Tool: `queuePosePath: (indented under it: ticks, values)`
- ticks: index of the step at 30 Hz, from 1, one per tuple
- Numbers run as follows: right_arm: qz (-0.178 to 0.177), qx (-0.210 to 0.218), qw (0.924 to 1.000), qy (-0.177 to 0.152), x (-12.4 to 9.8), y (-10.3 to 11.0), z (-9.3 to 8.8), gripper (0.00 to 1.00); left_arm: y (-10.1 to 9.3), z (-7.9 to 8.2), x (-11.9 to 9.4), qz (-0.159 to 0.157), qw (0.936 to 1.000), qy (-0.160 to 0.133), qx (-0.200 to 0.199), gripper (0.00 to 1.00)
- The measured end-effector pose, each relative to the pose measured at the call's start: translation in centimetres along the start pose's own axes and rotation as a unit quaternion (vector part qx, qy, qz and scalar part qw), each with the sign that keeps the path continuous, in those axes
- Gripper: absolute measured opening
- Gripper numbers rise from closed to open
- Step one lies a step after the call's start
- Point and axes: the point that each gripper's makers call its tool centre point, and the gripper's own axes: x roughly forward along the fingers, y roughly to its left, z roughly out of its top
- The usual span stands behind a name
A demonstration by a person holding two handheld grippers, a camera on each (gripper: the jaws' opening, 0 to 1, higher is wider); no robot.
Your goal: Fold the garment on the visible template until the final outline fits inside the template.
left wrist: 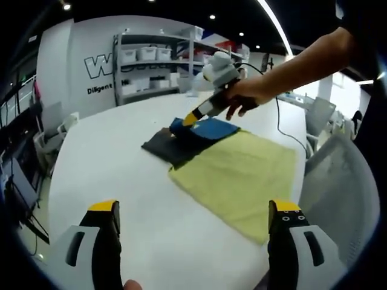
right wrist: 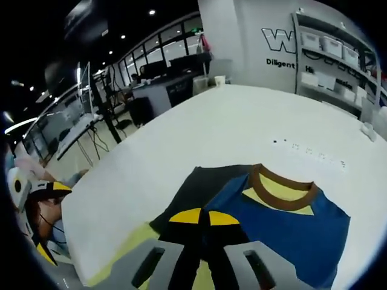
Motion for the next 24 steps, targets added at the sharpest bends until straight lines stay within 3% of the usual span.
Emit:
queuePosePath:
  ticks: [7,13,17,19,21,24]
  values:
    - [0.005,0.012,0.9999,0.01,1.0,0.4,-1.4,0.0,0.1,-0.2,0.1,0.002,1.0,0.001,-0.006,0.99]
    - [0.014,0.015,0.9998,0.009,1.6,1.1,-1.2,0.0,0.4,-0.2,0.1,0.004,1.0,0.001,-0.008,0.98]
    - [0.026,-0.005,0.9996,-0.008,1.7,1.9,-0.7,0.0,0.5,-0.3,0.1,0.004,0.9999,0.002,-0.009,0.98]
    - [0.018,-0.054,0.9984,-0.003,1.8,1.7,-0.9,0.02,0.5,-0.5,0.1,0.004,0.9999,0.002,-0.011,0.98]
    - [0.01,-0.096,0.9951,-0.018,1.8,1.5,-1.0,0.11,0.5,-0.6,0.2,0.004,0.9999,0.002,-0.012,0.98]
    - [0.013,-0.08,0.9967,-0.006,1.5,1.2,-1.8,0.13,0.6,-0.7,0.2,0.003,0.9999,0.003,-0.013,0.98]
